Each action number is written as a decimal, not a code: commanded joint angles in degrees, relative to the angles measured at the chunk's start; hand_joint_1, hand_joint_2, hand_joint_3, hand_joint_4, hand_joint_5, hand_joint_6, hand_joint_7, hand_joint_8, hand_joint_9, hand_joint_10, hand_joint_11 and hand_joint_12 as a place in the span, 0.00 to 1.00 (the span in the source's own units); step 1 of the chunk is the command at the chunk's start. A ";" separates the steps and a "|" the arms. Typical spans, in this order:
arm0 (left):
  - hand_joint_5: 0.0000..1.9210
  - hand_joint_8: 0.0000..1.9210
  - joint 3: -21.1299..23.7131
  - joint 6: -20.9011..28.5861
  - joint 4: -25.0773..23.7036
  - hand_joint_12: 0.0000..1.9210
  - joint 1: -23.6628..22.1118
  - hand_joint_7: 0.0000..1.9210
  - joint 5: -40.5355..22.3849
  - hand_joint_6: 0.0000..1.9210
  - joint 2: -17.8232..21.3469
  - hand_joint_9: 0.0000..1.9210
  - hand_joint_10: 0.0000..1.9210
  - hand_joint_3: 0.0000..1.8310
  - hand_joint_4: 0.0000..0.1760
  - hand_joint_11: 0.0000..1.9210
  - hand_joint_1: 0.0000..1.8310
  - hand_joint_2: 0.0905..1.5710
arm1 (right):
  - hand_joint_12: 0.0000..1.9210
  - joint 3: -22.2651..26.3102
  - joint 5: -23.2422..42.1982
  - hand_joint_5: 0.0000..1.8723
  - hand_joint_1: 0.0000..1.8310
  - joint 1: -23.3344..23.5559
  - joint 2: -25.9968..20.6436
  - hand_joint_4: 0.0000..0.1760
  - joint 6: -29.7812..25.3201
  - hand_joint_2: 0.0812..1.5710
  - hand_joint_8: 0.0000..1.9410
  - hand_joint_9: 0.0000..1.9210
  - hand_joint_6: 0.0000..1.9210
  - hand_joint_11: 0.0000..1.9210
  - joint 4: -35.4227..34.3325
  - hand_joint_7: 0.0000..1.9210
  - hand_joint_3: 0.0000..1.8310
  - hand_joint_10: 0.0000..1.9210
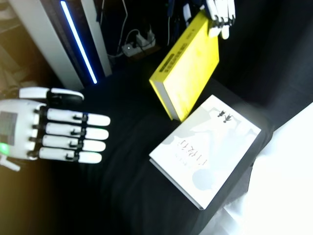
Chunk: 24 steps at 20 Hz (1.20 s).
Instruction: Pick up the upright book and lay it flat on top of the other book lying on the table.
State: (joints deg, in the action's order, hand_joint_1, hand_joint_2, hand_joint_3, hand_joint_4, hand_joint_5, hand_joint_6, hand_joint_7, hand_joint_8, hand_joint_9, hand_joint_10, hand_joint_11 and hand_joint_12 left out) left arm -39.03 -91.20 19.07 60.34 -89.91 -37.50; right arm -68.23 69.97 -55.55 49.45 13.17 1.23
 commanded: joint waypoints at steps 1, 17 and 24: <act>0.41 0.49 0.03 0.05 -1.18 0.64 -0.48 0.52 -9.29 0.55 0.83 0.55 0.60 0.00 0.00 0.51 0.76 0.69 | 0.00 -0.41 6.62 0.00 0.21 0.54 -0.02 0.00 -0.26 0.79 0.00 0.00 0.00 0.00 -2.09 0.00 0.02 0.00; 0.32 0.61 -2.24 0.04 -8.67 0.51 -10.01 0.43 -9.29 0.67 -1.13 0.50 0.63 0.00 0.00 0.50 0.74 0.74 | 0.08 -0.98 6.62 0.00 0.22 0.52 0.34 0.00 -0.25 0.81 0.00 0.00 0.00 0.00 -3.09 0.00 0.00 0.00; 0.33 0.65 -2.85 -0.92 -9.16 0.65 -12.05 0.41 -9.29 0.65 -1.76 0.50 0.62 0.00 0.00 0.44 0.75 0.74 | 0.50 -1.46 6.65 0.00 0.28 0.54 0.62 0.00 -0.25 0.80 0.00 0.00 0.00 0.00 -3.25 0.00 0.00 0.00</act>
State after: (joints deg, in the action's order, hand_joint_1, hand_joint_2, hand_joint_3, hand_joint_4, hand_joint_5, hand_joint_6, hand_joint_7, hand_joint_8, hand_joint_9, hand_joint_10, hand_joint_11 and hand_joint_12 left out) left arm -41.71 -91.77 10.46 49.01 -91.53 -39.53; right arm -69.49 70.00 -55.55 50.37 13.19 0.21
